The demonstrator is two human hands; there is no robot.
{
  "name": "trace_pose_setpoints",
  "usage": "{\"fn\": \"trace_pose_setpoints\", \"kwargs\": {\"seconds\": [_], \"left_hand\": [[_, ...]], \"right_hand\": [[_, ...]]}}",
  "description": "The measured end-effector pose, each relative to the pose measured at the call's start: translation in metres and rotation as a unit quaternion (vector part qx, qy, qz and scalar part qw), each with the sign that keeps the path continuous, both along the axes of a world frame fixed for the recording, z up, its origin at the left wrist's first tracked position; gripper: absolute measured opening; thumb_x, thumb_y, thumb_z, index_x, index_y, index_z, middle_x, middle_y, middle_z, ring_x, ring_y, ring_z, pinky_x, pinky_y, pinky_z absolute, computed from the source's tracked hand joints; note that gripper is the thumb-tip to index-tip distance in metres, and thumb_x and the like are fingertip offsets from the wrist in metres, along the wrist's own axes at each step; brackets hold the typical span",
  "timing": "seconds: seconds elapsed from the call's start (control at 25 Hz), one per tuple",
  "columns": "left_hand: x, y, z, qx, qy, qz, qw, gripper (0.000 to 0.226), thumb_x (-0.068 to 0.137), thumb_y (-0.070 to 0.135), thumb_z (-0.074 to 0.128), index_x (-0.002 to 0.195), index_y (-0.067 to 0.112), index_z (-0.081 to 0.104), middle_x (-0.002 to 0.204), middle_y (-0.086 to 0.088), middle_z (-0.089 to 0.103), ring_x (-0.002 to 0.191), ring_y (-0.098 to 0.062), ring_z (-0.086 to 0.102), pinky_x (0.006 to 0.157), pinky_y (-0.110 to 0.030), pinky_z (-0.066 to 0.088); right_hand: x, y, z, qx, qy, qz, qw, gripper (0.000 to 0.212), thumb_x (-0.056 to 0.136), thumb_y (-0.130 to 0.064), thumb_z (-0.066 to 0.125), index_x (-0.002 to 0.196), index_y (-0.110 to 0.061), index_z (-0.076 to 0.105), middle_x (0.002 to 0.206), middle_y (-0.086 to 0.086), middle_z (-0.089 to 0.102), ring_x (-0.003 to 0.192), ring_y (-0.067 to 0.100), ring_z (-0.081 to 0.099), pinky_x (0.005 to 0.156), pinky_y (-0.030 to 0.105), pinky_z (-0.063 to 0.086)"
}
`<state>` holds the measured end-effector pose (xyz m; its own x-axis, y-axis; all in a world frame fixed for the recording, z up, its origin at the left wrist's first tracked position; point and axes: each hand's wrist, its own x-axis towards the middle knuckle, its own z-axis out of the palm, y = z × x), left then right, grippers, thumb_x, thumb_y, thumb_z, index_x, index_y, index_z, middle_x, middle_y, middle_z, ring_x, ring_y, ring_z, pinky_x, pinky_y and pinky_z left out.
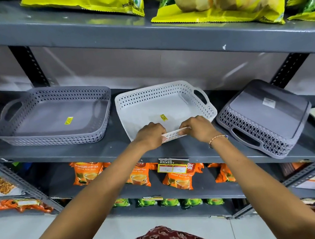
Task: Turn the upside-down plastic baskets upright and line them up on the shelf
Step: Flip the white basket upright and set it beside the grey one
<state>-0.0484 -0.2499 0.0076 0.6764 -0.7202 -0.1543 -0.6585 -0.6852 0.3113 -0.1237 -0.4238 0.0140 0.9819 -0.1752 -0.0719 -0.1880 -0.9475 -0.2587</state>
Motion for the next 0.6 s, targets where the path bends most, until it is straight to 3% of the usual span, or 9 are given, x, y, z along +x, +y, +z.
{"fn": "trace_pose_setpoints", "kwargs": {"seconds": [0.24, 0.6], "left_hand": [[0.034, 0.052, 0.005, 0.063, 0.017, -0.002, 0.998, 0.017, 0.093, 0.019, 0.052, 0.098, 0.013, 0.067, 0.104, -0.014, 0.065, 0.099, -0.031, 0.056, 0.073, -0.031, 0.04], [0.041, 0.062, 0.001, 0.043, -0.006, -0.013, 0.999, 0.017, 0.094, 0.018, 0.052, 0.101, 0.017, 0.068, 0.103, -0.014, 0.065, 0.1, -0.032, 0.057, 0.071, -0.032, 0.037]], "right_hand": [[-0.001, 0.056, -0.023, -0.014, -0.05, 0.023, 0.998, 0.031, 0.09, -0.044, 0.051, 0.109, -0.026, 0.067, 0.104, 0.014, 0.072, 0.099, 0.034, 0.063, 0.079, 0.037, 0.049], [0.007, 0.06, -0.029, -0.053, -0.071, 0.035, 0.995, 0.03, 0.093, -0.039, 0.047, 0.115, -0.026, 0.063, 0.108, 0.014, 0.07, 0.102, 0.033, 0.061, 0.077, 0.037, 0.05]]}}
